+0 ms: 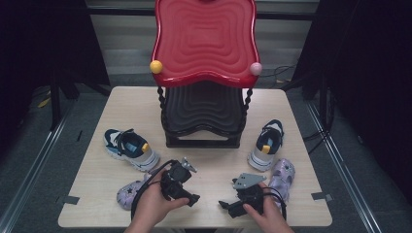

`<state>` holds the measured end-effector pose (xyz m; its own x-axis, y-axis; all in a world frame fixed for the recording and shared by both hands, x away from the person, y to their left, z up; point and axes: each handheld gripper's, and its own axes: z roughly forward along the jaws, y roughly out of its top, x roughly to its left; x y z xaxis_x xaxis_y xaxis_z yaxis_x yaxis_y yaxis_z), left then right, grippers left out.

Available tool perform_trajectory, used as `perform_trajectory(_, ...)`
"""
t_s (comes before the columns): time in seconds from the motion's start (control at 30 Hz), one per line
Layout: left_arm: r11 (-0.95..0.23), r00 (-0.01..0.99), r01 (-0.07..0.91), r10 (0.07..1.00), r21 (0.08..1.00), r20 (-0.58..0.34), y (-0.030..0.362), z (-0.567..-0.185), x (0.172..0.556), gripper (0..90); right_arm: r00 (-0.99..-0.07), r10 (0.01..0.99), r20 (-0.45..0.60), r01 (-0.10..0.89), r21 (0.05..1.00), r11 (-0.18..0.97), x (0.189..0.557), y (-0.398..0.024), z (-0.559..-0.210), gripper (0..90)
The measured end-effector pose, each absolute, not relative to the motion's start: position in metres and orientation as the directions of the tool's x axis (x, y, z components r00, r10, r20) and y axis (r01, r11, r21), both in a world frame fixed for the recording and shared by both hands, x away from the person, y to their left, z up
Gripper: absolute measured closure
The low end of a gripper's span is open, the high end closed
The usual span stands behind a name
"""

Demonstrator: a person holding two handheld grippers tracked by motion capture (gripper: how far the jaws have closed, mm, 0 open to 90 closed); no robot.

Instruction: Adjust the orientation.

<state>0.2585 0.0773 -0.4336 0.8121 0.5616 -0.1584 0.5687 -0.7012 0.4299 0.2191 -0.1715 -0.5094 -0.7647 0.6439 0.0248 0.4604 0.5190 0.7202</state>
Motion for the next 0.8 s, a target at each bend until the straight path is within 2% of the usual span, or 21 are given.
perform_trajectory(0.5, -0.733, 0.793, 0.607, 0.581, 0.308, -0.182, 0.077, -0.400, 0.276, 25.7, -0.764, 0.645, 0.023, 0.458, 0.723, 0.518, 0.219, -0.171, -0.509, 10.0)
perform_trajectory(0.8, -0.723, 0.780, 0.625, 0.598, 0.294, -0.187, 0.083, -0.389, 0.281, 26.1, -0.764, 0.645, 0.023, 0.458, 0.723, 0.518, 0.219, -0.171, -0.509, 10.0)
